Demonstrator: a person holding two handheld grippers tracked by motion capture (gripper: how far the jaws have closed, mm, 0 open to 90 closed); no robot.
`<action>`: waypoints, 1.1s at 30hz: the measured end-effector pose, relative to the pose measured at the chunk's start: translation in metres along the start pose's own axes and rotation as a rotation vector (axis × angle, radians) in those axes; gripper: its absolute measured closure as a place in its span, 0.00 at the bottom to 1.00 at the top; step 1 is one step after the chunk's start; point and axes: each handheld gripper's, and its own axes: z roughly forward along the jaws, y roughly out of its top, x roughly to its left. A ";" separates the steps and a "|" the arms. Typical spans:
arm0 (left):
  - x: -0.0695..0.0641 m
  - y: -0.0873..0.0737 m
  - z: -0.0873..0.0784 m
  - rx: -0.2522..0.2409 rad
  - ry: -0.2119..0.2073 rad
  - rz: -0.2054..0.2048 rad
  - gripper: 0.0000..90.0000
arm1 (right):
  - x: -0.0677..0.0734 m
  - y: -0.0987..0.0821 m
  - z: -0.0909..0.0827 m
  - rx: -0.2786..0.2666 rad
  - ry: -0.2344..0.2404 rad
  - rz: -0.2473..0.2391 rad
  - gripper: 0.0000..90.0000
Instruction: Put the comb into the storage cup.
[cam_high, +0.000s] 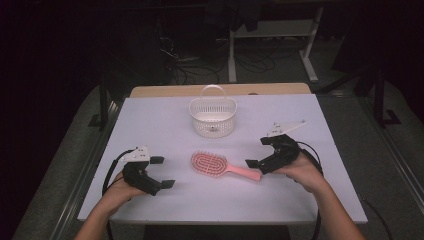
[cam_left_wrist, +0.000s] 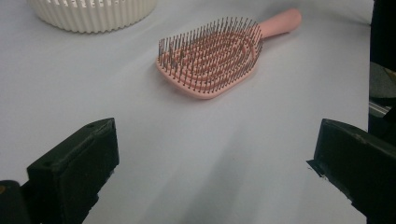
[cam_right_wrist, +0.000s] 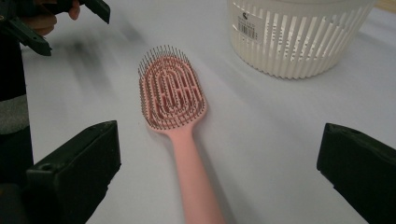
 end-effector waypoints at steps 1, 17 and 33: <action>0.000 0.000 0.000 -0.001 0.000 0.000 0.00 | 0.000 0.002 0.001 0.002 0.002 -0.003 0.00; -0.001 0.001 0.000 -0.005 -0.005 -0.003 0.00 | -0.002 0.025 0.013 -0.010 0.021 -0.020 0.00; -0.001 0.000 0.001 -0.007 -0.006 -0.007 0.00 | -0.004 0.042 0.023 -0.026 0.032 -0.033 0.00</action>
